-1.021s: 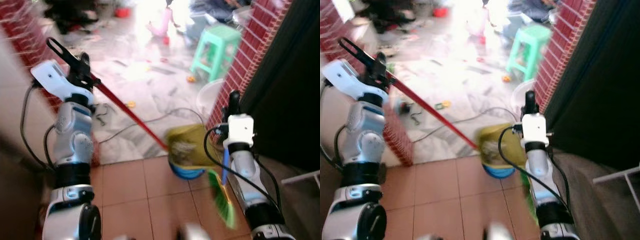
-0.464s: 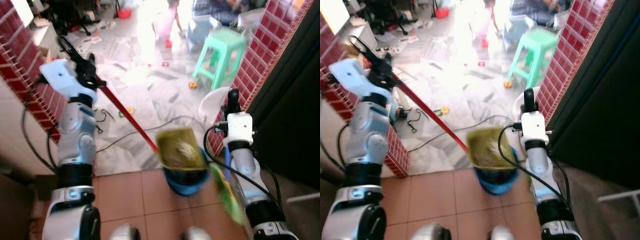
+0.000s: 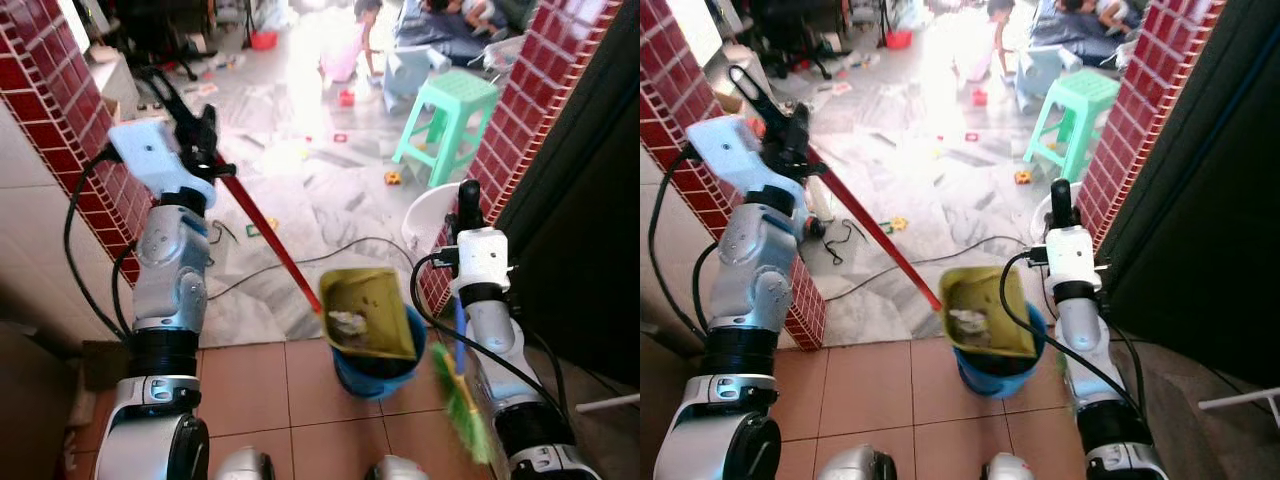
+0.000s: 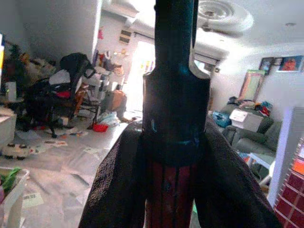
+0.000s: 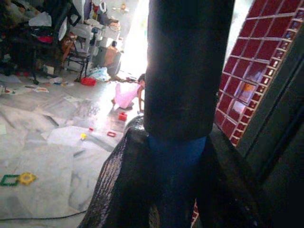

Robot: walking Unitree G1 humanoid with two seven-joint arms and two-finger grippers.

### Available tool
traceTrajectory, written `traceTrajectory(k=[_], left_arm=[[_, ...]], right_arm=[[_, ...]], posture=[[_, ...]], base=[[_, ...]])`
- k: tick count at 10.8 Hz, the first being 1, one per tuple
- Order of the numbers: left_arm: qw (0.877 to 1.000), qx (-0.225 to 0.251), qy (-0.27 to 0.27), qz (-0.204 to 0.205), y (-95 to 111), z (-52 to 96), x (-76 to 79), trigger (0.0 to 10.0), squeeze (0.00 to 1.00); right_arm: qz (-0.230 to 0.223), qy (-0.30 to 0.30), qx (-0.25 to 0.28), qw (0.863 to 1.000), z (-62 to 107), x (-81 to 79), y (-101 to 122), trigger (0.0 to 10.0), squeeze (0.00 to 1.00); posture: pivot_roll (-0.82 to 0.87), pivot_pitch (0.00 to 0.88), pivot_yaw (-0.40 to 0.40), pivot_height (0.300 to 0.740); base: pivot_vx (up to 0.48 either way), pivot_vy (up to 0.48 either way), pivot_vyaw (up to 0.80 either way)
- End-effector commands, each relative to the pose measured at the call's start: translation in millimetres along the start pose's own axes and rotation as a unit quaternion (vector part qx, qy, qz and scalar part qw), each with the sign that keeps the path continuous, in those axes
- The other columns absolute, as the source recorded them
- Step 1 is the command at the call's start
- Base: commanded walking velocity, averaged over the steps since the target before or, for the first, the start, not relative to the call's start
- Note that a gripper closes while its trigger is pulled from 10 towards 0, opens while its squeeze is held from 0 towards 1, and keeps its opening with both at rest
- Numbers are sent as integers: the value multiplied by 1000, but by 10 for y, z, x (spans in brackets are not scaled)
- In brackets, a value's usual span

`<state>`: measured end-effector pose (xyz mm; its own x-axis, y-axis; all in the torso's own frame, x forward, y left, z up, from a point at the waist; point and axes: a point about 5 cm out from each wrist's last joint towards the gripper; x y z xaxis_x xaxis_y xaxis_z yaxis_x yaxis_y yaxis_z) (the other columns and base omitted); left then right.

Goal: Sweep floor

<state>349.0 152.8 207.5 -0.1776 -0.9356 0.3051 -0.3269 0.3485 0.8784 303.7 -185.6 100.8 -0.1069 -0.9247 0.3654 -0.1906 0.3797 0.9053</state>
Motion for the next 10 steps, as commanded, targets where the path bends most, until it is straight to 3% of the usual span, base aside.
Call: traceTrajectory(k=[1, 3, 5, 6, 8, 10], left_arm=[[998, 49, -31, -23, 222, -59, 89, 10000, 0], [991, 48, -103, -66, 245, -107, 325, 10000, 0], [972, 34, -210, -98, 161, -73, 684, 10000, 0], [963, 21, -251, -93, 117, -31, 816, 10000, 0], [919, 27, -373, -123, 88, 149, 1164, 10000, 0], [855, 36, -483, -184, 55, 339, 1444, 10000, 0]], right_arm=[[8, -4, 21, 1000, -55, 29, 80, 10000, 0], [7, -5, 21, 1000, -77, 16, 82, 10000, 0], [4, -5, 22, 1000, -98, -10, 91, 10000, 0], [3, -6, 23, 1000, -104, -11, 94, 10000, 0], [2, -6, 23, 1000, -108, -21, 90, 10000, 0], [2, -3, 23, 1000, -132, -34, 93, 10000, 0]], posture=[[-90, 0, 19, 740], [-81, 0, 20, 740], [-78, 0, 26, 740], [-80, 0, 27, 740], [-76, 0, 24, 740], [-68, 0, 15, 740]], base=[[0, 0, 0], [0, 0, 0], [0, 0, 0], [0, 0, 0], [0, 0, 0], [0, 0, 0]])
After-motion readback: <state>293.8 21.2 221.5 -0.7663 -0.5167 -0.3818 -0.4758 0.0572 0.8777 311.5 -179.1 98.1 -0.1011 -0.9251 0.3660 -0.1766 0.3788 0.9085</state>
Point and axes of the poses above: a point about 5 cm out from each wrist's last joint towards the gripper, its own z axis pointing back from the gripper into the wrist, its own y axis along the axis of the wrist's last joint, x = y × z, and after that the axes turned 4 degrees about z, right-handed
